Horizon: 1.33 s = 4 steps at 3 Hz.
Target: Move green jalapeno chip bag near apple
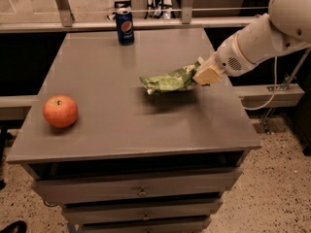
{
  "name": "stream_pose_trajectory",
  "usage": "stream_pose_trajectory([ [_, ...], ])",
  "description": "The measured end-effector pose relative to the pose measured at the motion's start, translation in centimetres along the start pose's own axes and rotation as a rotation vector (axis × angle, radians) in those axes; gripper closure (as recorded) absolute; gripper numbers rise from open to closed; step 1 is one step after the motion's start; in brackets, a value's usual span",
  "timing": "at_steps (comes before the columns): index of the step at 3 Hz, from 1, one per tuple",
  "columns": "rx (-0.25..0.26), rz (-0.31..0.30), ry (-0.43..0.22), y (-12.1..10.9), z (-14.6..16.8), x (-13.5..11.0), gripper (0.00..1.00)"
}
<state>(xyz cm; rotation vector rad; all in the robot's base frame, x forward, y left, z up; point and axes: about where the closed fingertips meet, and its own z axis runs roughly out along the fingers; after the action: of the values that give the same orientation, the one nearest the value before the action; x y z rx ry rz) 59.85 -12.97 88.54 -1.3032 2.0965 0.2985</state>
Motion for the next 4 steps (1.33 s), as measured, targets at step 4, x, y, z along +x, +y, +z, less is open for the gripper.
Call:
stream_pose_trajectory([
  [4,0.074,-0.036,-0.085,11.2,7.4,-8.1,1.0],
])
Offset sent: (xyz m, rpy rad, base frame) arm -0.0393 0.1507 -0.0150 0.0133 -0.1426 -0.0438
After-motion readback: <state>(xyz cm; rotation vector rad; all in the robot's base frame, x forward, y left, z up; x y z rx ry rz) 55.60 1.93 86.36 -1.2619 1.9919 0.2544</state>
